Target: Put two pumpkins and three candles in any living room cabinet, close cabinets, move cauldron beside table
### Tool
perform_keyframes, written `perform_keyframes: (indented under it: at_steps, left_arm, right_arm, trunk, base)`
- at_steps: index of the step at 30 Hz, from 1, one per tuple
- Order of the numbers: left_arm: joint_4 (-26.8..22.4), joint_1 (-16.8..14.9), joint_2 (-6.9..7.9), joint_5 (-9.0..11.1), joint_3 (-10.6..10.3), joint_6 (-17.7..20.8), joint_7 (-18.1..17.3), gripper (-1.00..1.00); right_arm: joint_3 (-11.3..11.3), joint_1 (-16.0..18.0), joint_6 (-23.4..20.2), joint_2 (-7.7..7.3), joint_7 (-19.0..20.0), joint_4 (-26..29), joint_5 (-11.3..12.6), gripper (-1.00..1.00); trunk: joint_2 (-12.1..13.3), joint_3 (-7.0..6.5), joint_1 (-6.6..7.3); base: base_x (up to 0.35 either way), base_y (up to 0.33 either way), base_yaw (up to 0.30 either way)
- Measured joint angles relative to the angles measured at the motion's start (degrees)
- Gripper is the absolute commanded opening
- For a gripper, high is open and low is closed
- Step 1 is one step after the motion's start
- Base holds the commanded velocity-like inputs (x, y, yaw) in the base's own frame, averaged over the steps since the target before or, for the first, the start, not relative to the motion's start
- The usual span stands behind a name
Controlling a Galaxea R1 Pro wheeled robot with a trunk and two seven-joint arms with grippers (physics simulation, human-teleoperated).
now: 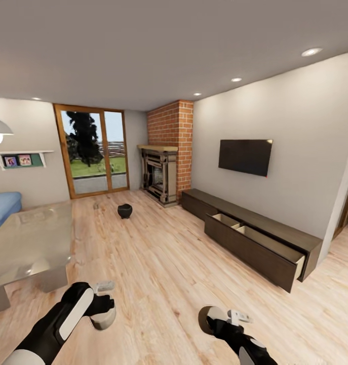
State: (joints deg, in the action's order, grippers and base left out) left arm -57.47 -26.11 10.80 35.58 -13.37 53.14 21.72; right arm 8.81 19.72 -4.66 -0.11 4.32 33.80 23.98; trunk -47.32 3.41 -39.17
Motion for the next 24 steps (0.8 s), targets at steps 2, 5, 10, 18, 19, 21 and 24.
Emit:
perform_keyframes:
  at_steps: [2, 5, 10, 18, 19, 21, 24]
  left_arm:
    - [0.05, -0.01, 0.01, -0.03, 0.00, -0.40, 0.03, -1.00]
    - [0.06, 0.01, 0.02, 0.01, 0.02, -0.56, 0.03, -1.00]
    - [0.05, 0.01, 0.03, 0.02, 0.04, -0.59, 0.03, -1.00]
    - [-0.02, 0.04, 0.11, 0.02, 0.04, -0.58, 0.00, -1.00]
    - [-0.06, 0.03, 0.11, 0.02, 0.04, -0.59, 0.00, -1.00]
    - [-0.05, 0.03, 0.11, 0.02, 0.04, -0.56, 0.01, -1.00]
    - [-0.04, 0.06, 0.11, 0.04, 0.04, -0.59, 0.01, -1.00]
  right_arm:
    - [0.13, 0.00, -0.95, -0.03, -3.18, 0.02, 0.29, -1.00]
    - [0.15, 0.00, -2.37, -0.05, -4.46, 0.03, 0.43, -1.00]
    - [0.24, 0.02, -3.92, -0.02, -4.84, 0.04, 0.41, -1.00]
    - [0.18, 0.02, -4.14, -0.05, -4.95, -0.05, 0.44, -1.00]
    - [0.17, 0.02, -4.15, -0.05, -4.95, -0.05, 0.45, -1.00]
    - [0.19, 0.01, -4.15, -0.02, -4.94, -0.14, 0.45, -1.00]
    - [0.21, 0.02, -4.15, 0.00, -4.95, -0.21, 0.44, -1.00]
  trunk:
    - [0.81, -0.45, 0.44]
    - [2.01, -1.13, 1.10]
    - [4.02, -1.98, 2.20]
    - [5.25, -1.82, 2.87]
    - [5.25, -1.73, 2.87]
    - [5.25, -1.54, 2.86]
    - [5.25, -1.26, 2.86]
  base:
    - [0.000, 0.000, -0.204]
    - [0.000, 0.000, -0.181]
    - [0.000, 0.000, -0.056]
    - [0.000, 0.000, -0.003]
    - [0.000, 0.000, 0.000]
    - [0.000, 0.000, 0.000]
    - [0.000, 0.000, 0.000]
